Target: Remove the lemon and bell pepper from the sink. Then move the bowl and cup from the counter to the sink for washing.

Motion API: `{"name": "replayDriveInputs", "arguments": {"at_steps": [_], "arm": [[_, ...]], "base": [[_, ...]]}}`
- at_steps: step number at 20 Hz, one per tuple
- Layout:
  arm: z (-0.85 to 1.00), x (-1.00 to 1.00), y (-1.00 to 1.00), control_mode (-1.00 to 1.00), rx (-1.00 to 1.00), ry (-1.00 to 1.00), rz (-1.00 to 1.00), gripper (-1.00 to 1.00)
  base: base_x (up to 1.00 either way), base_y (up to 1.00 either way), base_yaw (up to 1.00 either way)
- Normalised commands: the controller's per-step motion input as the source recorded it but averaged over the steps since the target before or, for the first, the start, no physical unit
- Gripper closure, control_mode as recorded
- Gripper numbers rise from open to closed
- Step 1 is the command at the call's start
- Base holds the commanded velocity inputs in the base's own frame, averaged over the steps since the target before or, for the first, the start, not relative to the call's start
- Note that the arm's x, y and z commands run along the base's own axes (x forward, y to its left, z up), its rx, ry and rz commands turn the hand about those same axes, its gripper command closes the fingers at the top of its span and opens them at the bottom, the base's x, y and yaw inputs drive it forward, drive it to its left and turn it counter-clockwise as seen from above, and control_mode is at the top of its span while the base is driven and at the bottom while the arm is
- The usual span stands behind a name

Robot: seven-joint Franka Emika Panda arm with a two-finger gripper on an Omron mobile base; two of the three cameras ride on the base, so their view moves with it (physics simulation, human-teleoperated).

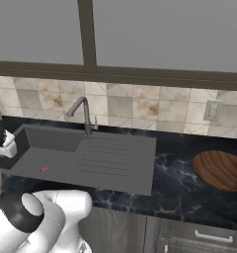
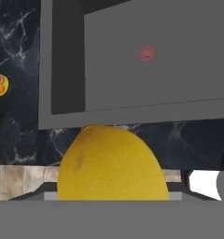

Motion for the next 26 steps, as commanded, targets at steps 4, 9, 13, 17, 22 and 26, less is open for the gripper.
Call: {"name": "replayDriveInputs", "arguments": {"at_steps": [4,9,13,17,22,26], "arm": [[0.17,-0.42,0.04,-1.0,-0.02,0.0,0.1,1.0],[0.06,-0.33,0.15,-1.0,-0.02,0.0,0.07,1.0],[0.0,-0.07,0.31,-1.0,-0.02,-0.06,0.0,1.0],[0.0,0.0,0.31,-1.0,-0.01,-0.08,0.0,1.0],[-0.01,0.0,0.39,-1.0,0.0,-0.12,0.0,1.0],[-0.07,0.0,0.38,-1.0,0.0,-0.13,0.0,1.0]], "base": [[0.0,0.0,0.0],[0.0,0.0,0.0],[0.0,0.0,0.0],[0.0,0.0,0.0],[0.0,0.0,0.0],[0.0,0.0,0.0]]}}
